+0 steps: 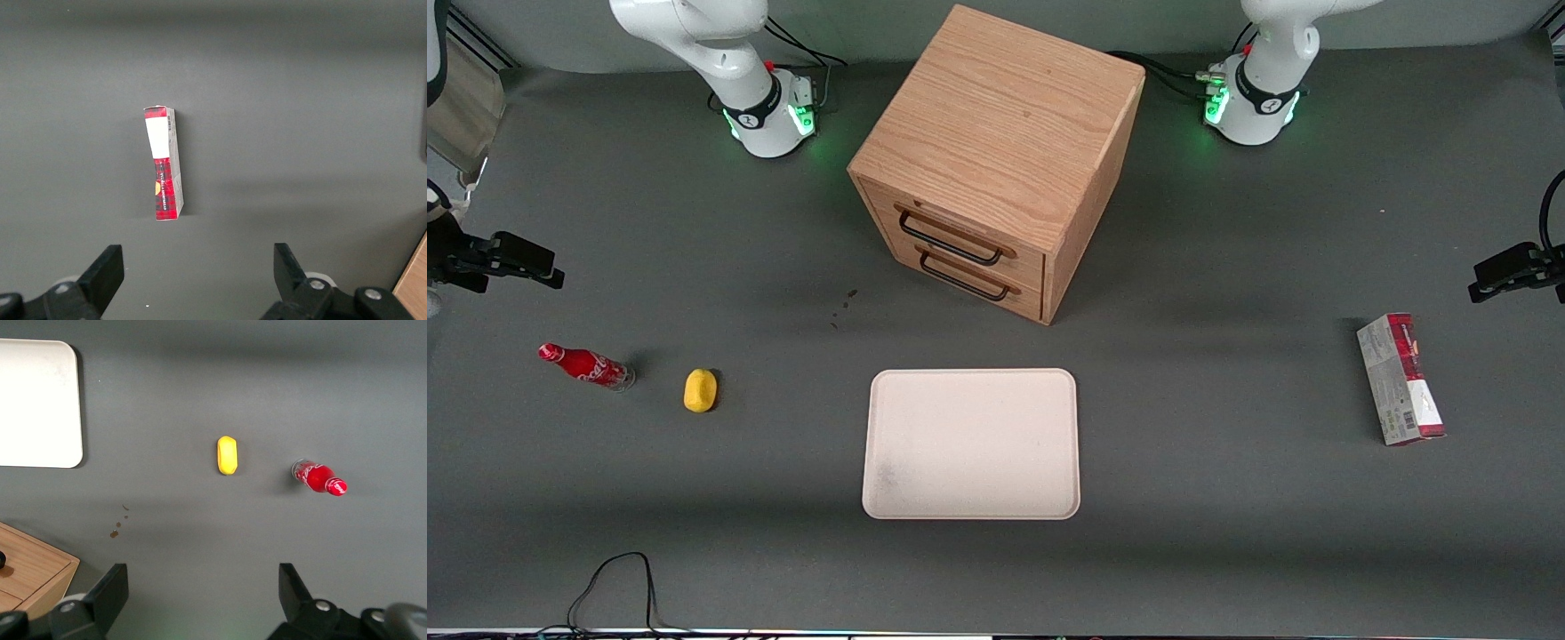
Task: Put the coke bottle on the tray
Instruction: 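Move the right gripper above the red Coca-Cola bottle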
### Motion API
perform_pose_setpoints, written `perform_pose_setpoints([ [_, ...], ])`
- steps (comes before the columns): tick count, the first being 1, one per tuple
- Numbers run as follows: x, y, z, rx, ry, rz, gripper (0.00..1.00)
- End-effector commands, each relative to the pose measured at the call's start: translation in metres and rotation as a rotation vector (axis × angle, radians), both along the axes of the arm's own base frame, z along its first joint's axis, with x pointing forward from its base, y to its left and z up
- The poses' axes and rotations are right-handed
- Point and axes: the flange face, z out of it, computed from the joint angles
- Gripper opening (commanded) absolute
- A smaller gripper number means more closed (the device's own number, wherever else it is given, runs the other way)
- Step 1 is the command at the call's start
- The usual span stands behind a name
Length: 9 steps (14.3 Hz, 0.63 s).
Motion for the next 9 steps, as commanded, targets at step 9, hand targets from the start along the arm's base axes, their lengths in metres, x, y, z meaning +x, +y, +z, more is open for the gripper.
perform_pose_setpoints([
  [9, -0.013, -0.034, -0.003, -0.019, 0.034, -0.063, 1.0],
])
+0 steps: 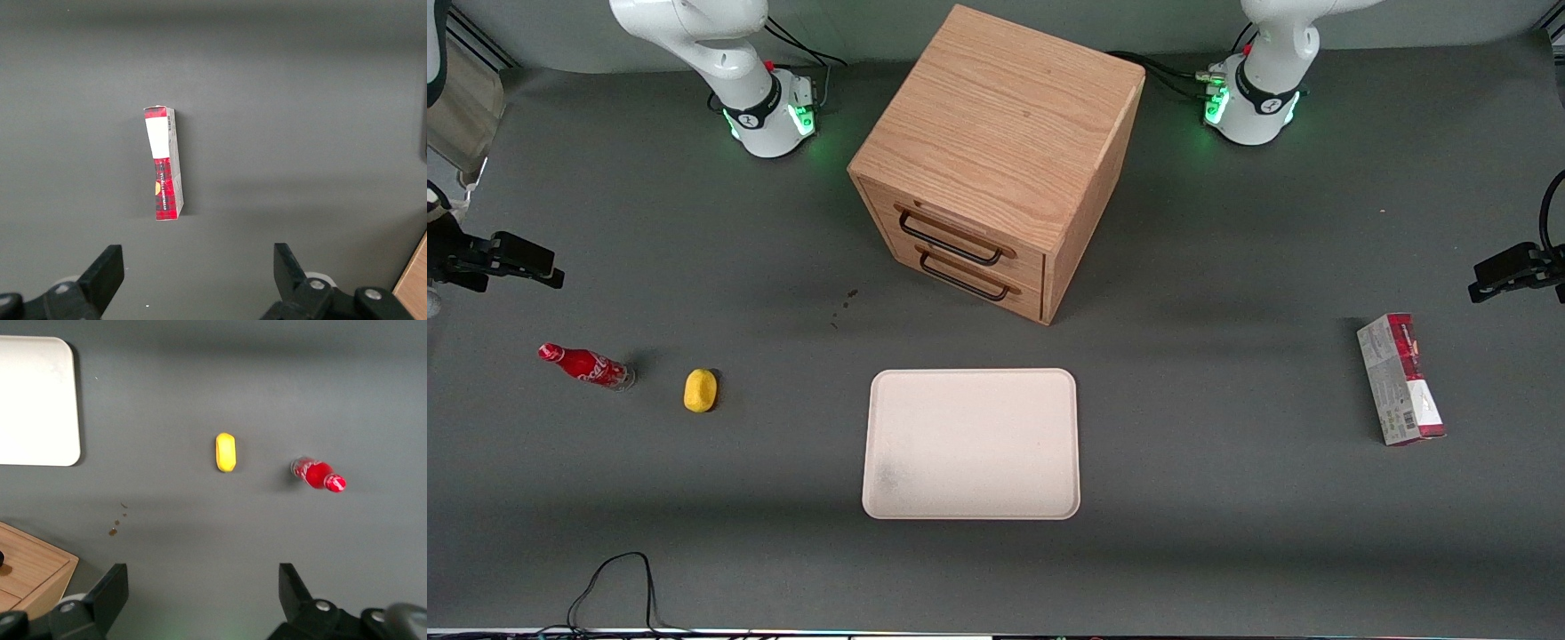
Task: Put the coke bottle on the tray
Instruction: 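Move the right gripper above the red Coca-Cola bottle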
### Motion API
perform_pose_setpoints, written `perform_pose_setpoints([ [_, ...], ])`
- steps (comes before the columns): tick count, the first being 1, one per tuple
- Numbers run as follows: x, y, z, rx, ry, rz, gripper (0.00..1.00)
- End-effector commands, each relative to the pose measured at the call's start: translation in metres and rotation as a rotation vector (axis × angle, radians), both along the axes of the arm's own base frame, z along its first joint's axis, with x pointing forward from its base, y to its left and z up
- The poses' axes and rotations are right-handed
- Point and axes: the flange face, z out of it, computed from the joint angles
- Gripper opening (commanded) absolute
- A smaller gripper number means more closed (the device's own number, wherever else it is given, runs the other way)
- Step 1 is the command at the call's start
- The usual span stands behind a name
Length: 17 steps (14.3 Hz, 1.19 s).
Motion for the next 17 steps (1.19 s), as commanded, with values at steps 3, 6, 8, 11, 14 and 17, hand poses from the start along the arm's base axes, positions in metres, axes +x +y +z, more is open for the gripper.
perform_pose_setpoints([
  [3, -0.03, -0.095, -0.001, -0.006, 0.019, -0.023, 1.0],
  [6, -0.049, -0.154, -0.006, 0.0, 0.008, 0.005, 1.0],
  [8, -0.065, -0.181, -0.013, 0.006, -0.017, 0.03, 1.0],
  [11, -0.097, -0.189, -0.033, 0.022, -0.079, 0.037, 1.0],
  [14, -0.089, -0.189, -0.043, -0.008, -0.088, 0.05, 1.0],
  [17, -0.06, -0.179, -0.069, -0.027, -0.083, 0.074, 1.0],
])
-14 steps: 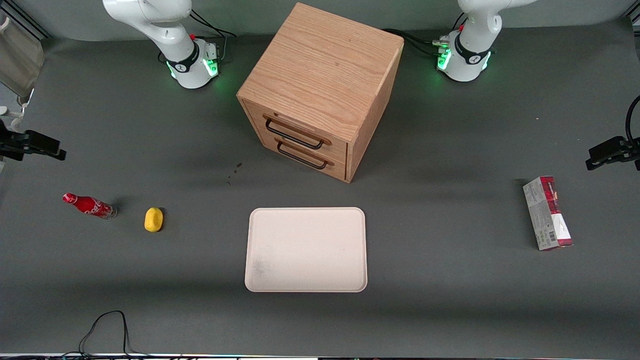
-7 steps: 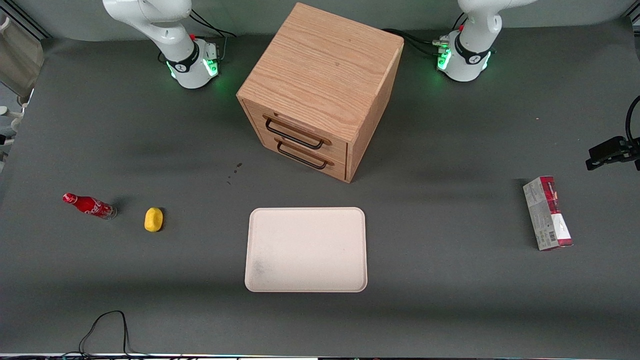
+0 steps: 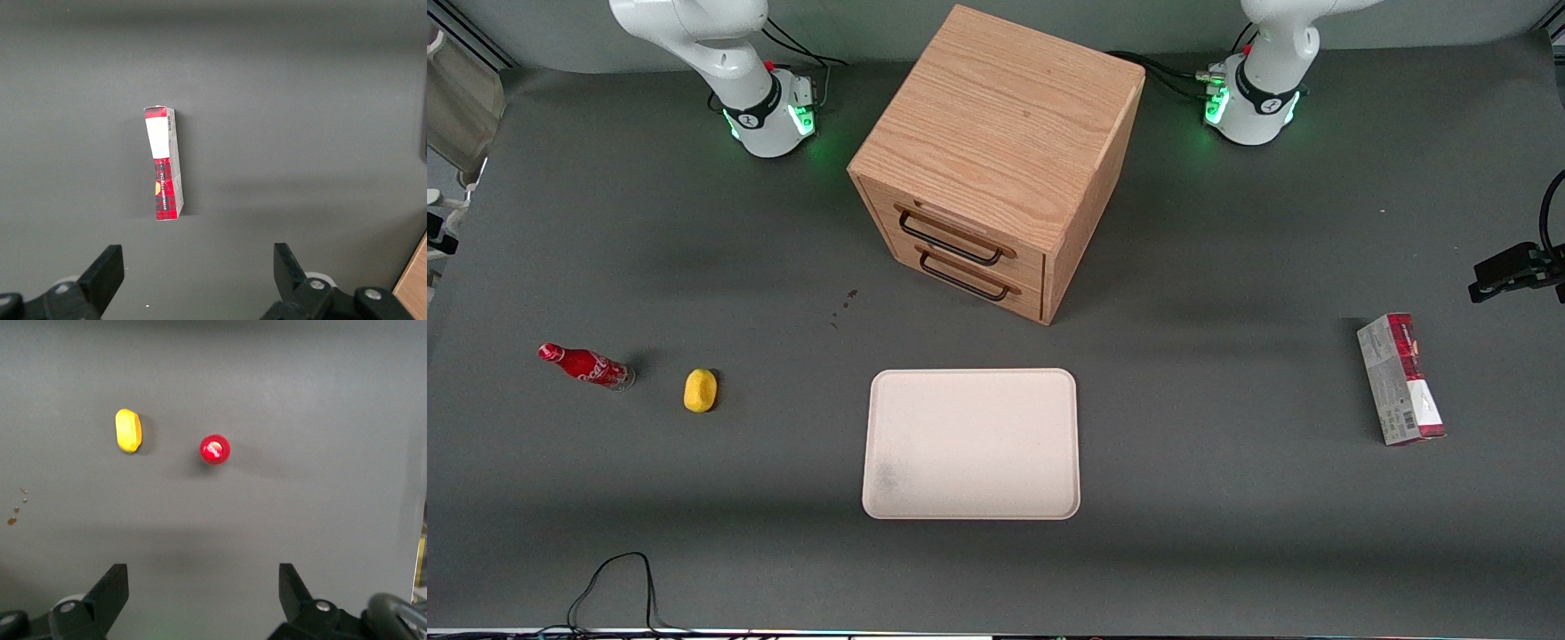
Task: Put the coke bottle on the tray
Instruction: 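Move the right gripper above the red Coca-Cola bottle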
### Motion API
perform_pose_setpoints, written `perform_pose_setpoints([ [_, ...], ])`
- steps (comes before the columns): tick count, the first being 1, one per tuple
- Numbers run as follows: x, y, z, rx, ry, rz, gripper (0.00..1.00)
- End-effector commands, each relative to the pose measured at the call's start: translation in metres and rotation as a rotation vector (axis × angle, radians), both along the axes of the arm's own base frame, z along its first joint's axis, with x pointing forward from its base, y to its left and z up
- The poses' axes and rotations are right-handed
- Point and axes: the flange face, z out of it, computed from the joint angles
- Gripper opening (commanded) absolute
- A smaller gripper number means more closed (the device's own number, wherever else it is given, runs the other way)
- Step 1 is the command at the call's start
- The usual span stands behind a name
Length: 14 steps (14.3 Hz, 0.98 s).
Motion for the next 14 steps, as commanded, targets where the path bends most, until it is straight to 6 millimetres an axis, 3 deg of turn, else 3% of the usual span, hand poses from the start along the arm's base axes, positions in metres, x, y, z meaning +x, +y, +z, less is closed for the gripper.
perform_pose_setpoints([
  [1, 0.029, 0.013, -0.024, -0.036, 0.012, 0.048, 1.0],
  [8, 0.061, 0.014, -0.054, -0.037, 0.065, 0.084, 1.0],
  [14, 0.082, 0.012, -0.117, -0.008, 0.068, 0.069, 1.0],
])
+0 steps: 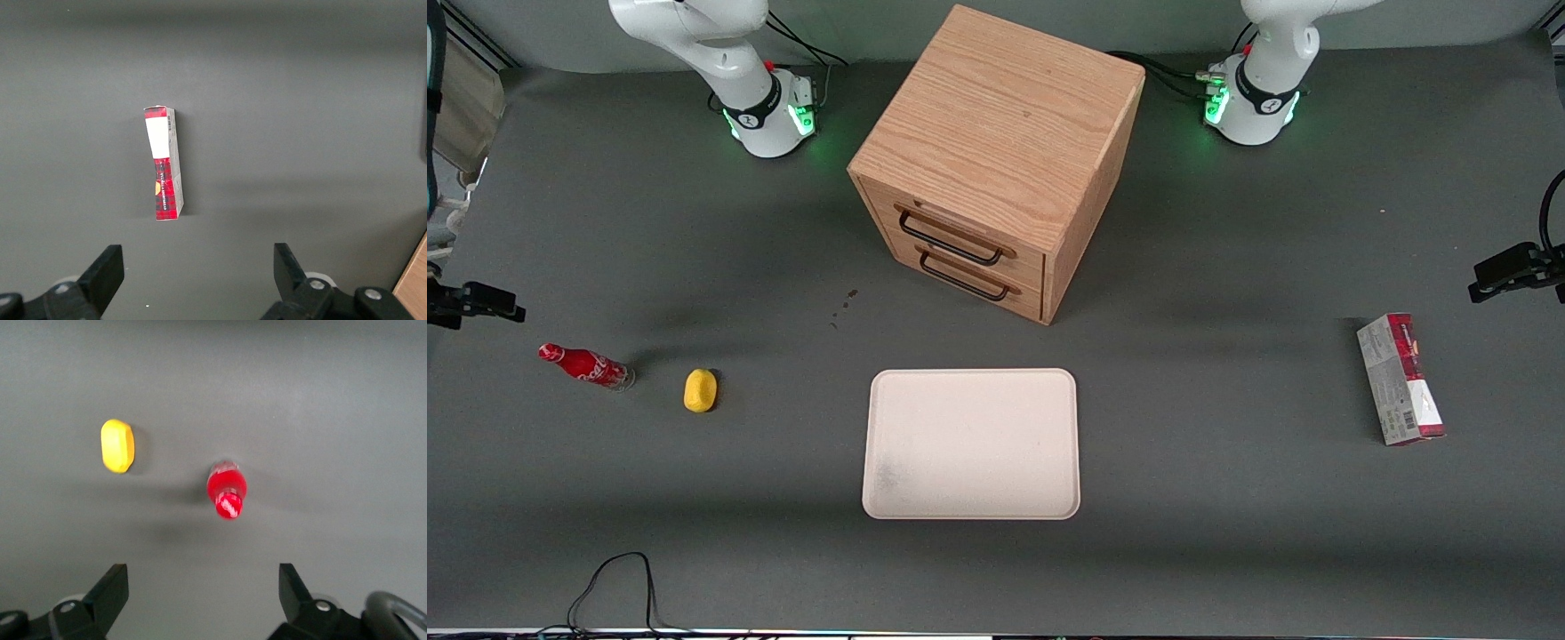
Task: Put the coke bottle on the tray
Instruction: 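Lower the open right gripper and close it around the red bottle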
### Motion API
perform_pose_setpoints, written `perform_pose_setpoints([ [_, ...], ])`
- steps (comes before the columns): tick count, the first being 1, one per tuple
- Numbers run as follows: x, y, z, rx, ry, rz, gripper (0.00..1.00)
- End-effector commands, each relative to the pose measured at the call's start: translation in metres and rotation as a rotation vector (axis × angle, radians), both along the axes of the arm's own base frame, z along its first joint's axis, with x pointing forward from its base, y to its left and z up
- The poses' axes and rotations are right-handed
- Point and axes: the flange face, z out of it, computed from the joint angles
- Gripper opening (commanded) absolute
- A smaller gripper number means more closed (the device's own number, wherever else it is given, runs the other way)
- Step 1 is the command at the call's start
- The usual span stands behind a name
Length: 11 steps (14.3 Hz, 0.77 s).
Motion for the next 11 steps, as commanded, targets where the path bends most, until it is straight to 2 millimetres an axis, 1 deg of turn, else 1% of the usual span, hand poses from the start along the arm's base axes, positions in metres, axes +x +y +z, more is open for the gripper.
perform_pose_setpoints([
  [1, 0.008, -0.007, -0.021, -0.003, -0.019, 0.015, 1.0],
  [2, 0.012, -0.009, -0.032, -0.014, -0.025, 0.014, 1.0],
  [4, 0.012, -0.011, -0.054, -0.024, -0.027, 0.027, 1.0],
  [7, -0.003, -0.014, -0.091, -0.029, -0.035, 0.027, 1.0],
  [9, -0.01, -0.014, -0.107, -0.023, -0.044, 0.018, 1.0],
  [11, -0.012, -0.016, -0.112, -0.023, -0.038, 0.016, 1.0],
])
